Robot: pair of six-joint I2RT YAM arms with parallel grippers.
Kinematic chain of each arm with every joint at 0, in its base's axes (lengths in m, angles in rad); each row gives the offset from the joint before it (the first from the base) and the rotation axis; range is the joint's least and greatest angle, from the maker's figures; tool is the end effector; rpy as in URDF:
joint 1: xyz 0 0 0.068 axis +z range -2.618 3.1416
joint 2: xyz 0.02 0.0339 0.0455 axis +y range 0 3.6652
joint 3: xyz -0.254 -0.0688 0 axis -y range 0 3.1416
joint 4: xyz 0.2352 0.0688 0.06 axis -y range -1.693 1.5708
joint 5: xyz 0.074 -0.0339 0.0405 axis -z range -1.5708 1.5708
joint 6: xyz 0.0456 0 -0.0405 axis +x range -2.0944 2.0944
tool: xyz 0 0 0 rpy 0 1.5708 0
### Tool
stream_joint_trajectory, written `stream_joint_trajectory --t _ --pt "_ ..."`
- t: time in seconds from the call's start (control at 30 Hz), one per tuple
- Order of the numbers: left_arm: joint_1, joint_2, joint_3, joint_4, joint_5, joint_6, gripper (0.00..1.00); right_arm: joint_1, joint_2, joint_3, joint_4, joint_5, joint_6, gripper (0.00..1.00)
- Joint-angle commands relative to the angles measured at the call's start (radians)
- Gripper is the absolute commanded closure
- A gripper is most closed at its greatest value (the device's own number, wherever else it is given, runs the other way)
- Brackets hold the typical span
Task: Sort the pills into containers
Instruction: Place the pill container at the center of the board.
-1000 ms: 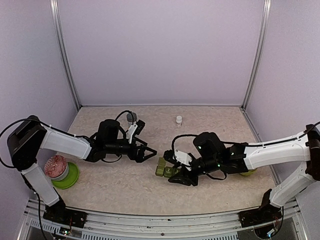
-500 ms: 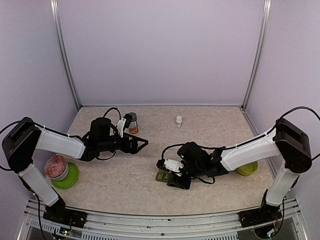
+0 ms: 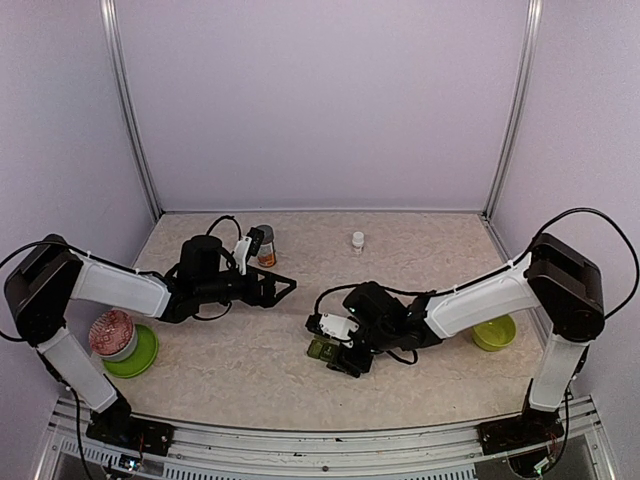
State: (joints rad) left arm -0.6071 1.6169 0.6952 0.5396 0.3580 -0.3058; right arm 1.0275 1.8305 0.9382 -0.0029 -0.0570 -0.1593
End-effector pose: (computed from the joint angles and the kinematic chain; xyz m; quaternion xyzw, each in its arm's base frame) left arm 0.2619 -0.2014 0.1726 0.2209 0.7911 -0.3753 0.4296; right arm 0.1809 0.3046 0.1203 -0.5352 0.7766 0.1637 0.2892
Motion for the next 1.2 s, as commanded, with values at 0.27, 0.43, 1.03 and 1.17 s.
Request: stream_joint_trajectory --t 0.27,0.43,1.03,1.17 --pt "0.006 0.001 -0.004 0.030 0.004 -0.003 0.01 -0.011 -0.057 -0.031 -0.105 0.162 0.041 0.17" --pt "0.006 0.002 -0.003 0.030 0.007 -0.006 0.01 -0.039 -0.089 -0.057 -0.119 0.205 0.067 0.15" --pt "0.012 0.000 -0.003 0.032 0.014 -0.007 0.01 -0.163 -0.225 -0.086 -0.102 0.087 0.120 0.14" --pt "0.012 0.007 -0.002 0.034 0.019 -0.010 0.01 -0.171 -0.178 -0.065 -0.110 0.118 0.133 0.14"
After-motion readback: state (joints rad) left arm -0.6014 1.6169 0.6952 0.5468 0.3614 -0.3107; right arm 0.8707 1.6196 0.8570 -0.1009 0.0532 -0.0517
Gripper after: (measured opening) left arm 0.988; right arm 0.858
